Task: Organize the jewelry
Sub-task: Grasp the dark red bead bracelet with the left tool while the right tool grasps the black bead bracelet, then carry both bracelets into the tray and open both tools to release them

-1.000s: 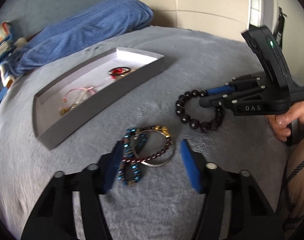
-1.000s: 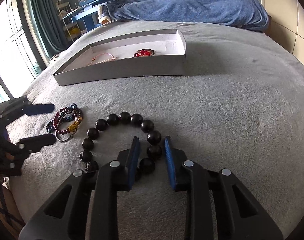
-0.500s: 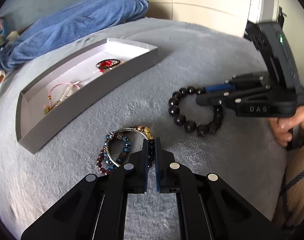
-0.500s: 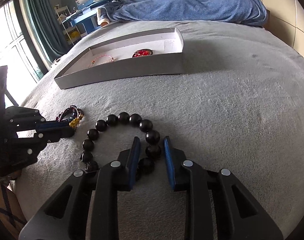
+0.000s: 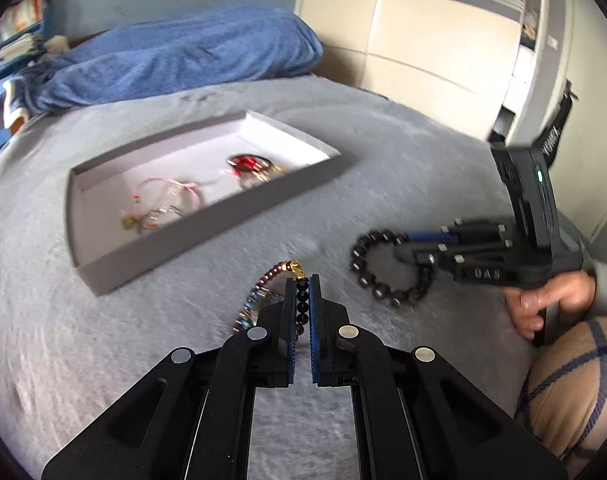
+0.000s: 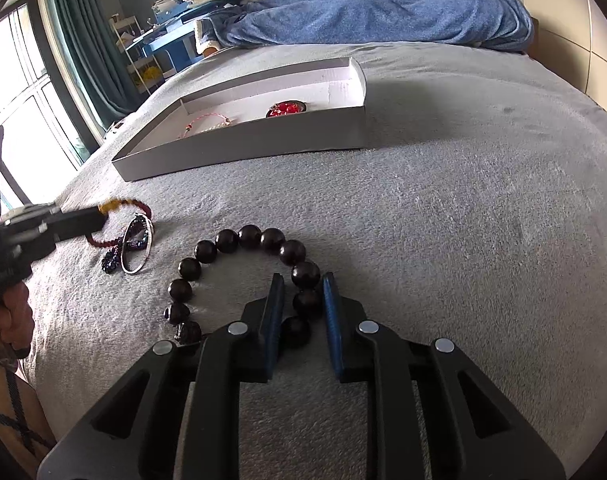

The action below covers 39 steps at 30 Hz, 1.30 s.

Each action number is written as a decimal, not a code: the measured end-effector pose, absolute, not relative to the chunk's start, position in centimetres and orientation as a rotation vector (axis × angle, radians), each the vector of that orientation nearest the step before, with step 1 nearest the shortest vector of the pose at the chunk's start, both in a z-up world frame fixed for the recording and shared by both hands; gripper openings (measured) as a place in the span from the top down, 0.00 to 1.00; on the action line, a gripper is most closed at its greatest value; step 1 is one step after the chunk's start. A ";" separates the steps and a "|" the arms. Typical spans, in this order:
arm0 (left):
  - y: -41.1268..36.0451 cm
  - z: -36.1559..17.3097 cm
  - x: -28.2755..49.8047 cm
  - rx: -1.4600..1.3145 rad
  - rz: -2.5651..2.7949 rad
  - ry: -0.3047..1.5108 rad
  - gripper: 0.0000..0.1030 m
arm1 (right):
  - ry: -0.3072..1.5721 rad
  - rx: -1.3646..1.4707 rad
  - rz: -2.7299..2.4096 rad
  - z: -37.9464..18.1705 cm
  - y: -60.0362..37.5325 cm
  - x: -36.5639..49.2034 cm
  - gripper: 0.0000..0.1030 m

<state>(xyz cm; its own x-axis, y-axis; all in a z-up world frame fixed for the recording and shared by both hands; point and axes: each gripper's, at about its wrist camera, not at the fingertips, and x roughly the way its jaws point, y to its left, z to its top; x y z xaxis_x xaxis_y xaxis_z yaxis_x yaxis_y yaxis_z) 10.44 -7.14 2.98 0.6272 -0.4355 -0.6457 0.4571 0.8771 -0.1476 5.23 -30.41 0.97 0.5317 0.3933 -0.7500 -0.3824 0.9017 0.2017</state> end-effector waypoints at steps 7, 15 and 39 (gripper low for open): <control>-4.2 5.3 11.2 -0.048 -0.455 0.675 0.94 | 0.900 0.020 0.465 1.0 -30.4 5.2 0.82; -2.0 5.7 10.9 -0.072 -0.387 0.660 0.94 | 0.887 0.034 0.483 1.2 -30.5 4.9 0.86; -1.0 6.8 11.5 -0.039 -0.290 0.631 0.94 | 0.779 0.091 0.568 6.3 -29.2 6.6 0.86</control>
